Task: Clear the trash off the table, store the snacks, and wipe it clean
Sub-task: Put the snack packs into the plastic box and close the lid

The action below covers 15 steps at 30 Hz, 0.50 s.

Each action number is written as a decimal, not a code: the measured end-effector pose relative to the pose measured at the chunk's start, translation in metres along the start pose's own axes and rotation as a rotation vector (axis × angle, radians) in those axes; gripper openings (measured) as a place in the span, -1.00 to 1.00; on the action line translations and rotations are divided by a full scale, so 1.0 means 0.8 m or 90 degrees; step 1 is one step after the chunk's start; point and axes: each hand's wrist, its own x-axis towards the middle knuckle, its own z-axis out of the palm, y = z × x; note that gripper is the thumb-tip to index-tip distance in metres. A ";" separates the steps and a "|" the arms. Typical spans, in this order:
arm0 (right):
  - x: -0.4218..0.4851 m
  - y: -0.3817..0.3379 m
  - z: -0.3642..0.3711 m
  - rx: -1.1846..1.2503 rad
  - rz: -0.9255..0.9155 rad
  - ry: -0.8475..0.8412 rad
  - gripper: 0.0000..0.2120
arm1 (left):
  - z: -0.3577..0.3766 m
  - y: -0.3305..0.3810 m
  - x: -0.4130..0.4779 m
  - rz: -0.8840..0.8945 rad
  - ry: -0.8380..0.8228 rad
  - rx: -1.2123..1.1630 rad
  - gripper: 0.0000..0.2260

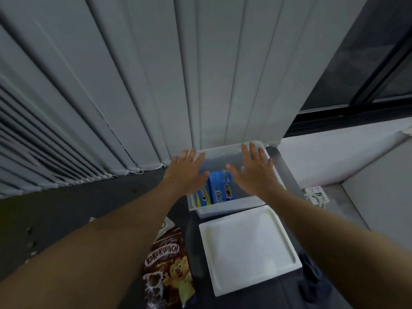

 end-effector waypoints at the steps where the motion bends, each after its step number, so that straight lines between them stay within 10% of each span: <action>1: -0.004 -0.009 -0.001 0.006 -0.013 0.001 -0.21 | -0.004 -0.008 -0.011 -0.014 0.003 0.005 -0.39; 15: -0.056 -0.153 0.025 0.113 -0.195 -0.070 -0.27 | 0.010 -0.125 -0.189 -0.239 -0.025 -0.047 -0.36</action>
